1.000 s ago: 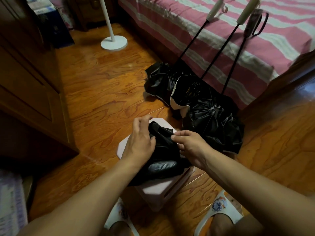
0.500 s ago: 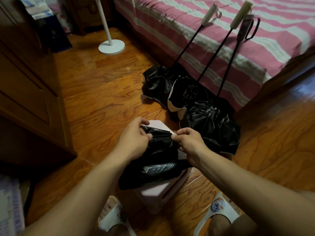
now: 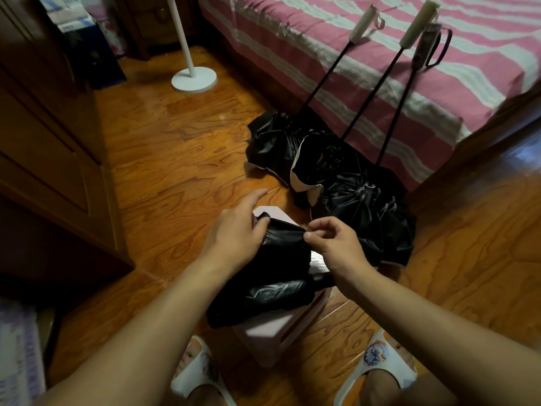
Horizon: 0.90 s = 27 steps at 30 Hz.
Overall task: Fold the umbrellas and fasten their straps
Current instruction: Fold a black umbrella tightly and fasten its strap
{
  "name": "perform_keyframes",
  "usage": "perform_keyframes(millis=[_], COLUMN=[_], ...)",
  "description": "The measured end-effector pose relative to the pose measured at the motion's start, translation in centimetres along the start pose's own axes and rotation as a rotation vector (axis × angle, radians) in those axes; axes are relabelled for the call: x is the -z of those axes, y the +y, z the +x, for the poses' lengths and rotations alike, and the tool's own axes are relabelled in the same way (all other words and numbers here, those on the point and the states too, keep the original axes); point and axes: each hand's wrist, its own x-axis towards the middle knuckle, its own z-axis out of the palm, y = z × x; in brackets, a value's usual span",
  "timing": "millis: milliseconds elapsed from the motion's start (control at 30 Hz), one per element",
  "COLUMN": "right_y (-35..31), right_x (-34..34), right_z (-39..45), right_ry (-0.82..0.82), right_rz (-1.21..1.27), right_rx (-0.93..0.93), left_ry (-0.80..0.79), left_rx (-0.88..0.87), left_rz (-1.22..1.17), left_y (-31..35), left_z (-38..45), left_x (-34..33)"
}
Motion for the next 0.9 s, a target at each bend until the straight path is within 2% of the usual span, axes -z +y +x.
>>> perform_keyframes(millis=[133, 233, 300, 367, 433, 500, 600, 633, 667, 800, 867, 900], right_y=[-0.4, -0.7, -0.7, -0.8, -0.9, -0.8, -0.7, -0.7, -0.8, -1.0, -1.0, -1.0], right_x=[0.3, 0.2, 0.2, 0.3, 0.3, 0.2, 0.2, 0.2, 0.2, 0.3, 0.3, 0.3], right_z=[0.0, -0.2, -0.2, -0.1, -0.1, -0.2, -0.3, -0.3, -0.3, -0.2, -0.3, -0.3], right_ry=[0.018, 0.003, 0.010, 0.011, -0.005, -0.021, -0.044, -0.051, -0.054, -0.051, -0.052, -0.048], right_rz=[0.034, 0.041, 0.052, 0.100, 0.150, 0.143, 0.075, 0.063, 0.057, 0.064, 0.075, 0.080], right_rx=[-0.014, -0.047, -0.082, -0.113, -0.130, -0.129, -0.110, -0.106, -0.105, -0.099, -0.084, -0.072], left_ry=[0.028, 0.069, 0.107, 0.082, -0.009, -0.137, -0.464, -0.514, -0.506, -0.177, -0.073, -0.032], left_rx=[0.003, -0.126, -0.215, -0.136, 0.094, 0.198, 0.126, 0.078, 0.034, -0.131, -0.216, -0.208], left_rz=[0.040, -0.252, -0.282, -0.432, -0.665, -0.654, -0.589, -0.555, -0.509, -0.173, -0.011, -0.002], left_y=[-0.1, 0.7, 1.1, 1.3, 1.3, 0.5, -0.1, 0.0, 0.2, 0.0, -0.4, -0.5], left_z=[0.5, 0.1, -0.5, -0.3, 0.2, 0.6, 0.6, 0.5, 0.5, 1.1, 1.1, 1.0], left_x=[-0.3, 0.4, 1.1, 1.5, 1.8, 2.2, 2.7, 2.8, 2.8, 3.1, 3.4, 3.3])
